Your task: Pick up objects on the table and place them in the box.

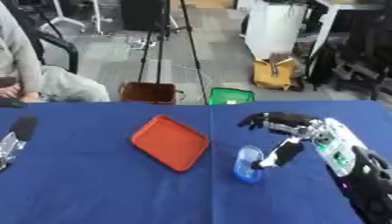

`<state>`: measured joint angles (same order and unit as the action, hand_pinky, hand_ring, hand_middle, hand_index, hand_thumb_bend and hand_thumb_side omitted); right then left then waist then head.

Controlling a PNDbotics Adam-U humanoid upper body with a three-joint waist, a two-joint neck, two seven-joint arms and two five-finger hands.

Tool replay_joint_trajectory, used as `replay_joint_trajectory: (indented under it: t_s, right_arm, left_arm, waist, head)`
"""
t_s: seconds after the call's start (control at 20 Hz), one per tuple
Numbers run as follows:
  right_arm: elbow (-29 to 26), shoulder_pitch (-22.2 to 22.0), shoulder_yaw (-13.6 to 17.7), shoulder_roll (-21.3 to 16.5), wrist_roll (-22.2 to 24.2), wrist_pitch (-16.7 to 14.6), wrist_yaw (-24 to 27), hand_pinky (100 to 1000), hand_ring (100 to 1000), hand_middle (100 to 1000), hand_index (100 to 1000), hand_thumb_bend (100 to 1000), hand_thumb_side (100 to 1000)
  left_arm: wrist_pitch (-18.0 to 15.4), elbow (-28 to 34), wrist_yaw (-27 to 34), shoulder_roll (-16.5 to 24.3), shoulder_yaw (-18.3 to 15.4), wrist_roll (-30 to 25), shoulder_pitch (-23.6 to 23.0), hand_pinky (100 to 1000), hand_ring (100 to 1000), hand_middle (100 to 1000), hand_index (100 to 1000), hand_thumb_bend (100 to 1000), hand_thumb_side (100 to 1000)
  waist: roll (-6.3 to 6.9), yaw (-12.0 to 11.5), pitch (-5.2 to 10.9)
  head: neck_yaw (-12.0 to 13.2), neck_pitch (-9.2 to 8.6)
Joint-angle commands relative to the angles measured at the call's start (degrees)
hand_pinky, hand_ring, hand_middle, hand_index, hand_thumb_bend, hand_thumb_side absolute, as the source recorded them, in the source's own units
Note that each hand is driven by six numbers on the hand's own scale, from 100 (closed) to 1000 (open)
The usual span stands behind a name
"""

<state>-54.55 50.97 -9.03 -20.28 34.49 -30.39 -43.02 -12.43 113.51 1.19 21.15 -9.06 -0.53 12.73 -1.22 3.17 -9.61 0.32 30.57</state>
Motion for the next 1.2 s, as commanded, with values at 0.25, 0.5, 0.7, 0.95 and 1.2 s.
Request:
replay_joint_trajectory:
  t_s: [0.25,0.5,0.7,0.95,1.2]
  right_arm:
    - [-0.3,0.1,0.0,-0.3,16.2,-12.2,1.0,689,774,889,951,573,405]
    - [-0.2,-0.2,-0.4,1.0,16.4,-12.7,0.8,705,794,891,951,578,405]
    - [-0.2,-0.3,-1.0,1.5,16.6,-13.1,0.5,691,786,885,945,578,404]
    - [0.0,-0.6,-1.7,2.1,17.0,-13.8,-0.7,633,745,845,920,573,395]
    - [-0.3,-0.9,-2.4,2.5,16.6,-15.0,-3.1,499,652,791,885,577,374]
  left_arm:
    - [0.0,1.1,-0.2,1.4,-0.5,0.2,0.2,620,793,903,970,547,251]
    - [0.0,1.1,-0.2,1.3,-0.5,0.2,0.2,620,793,903,970,545,253]
    - [0.0,1.1,-0.1,1.3,-0.5,0.2,0.2,620,793,903,969,544,254]
    - [0.0,1.1,-0.1,1.2,-0.5,0.2,0.2,620,793,903,969,544,253]
    - [0.0,1.1,-0.1,1.2,-0.5,0.2,0.2,620,793,903,969,544,254]
  waist:
    - [0.44,0.1,1.11]
    - [0.57,0.1,1.07]
    - [0.58,0.1,1.08]
    - [0.64,0.1,1.13]
    - [0.74,0.2,1.15]
  head:
    - [0.1,-0.09]
    - [0.0,-0.03]
    - [-0.1,-0.02]
    - [-0.1,-0.03]
    - [-0.2,-0.08]
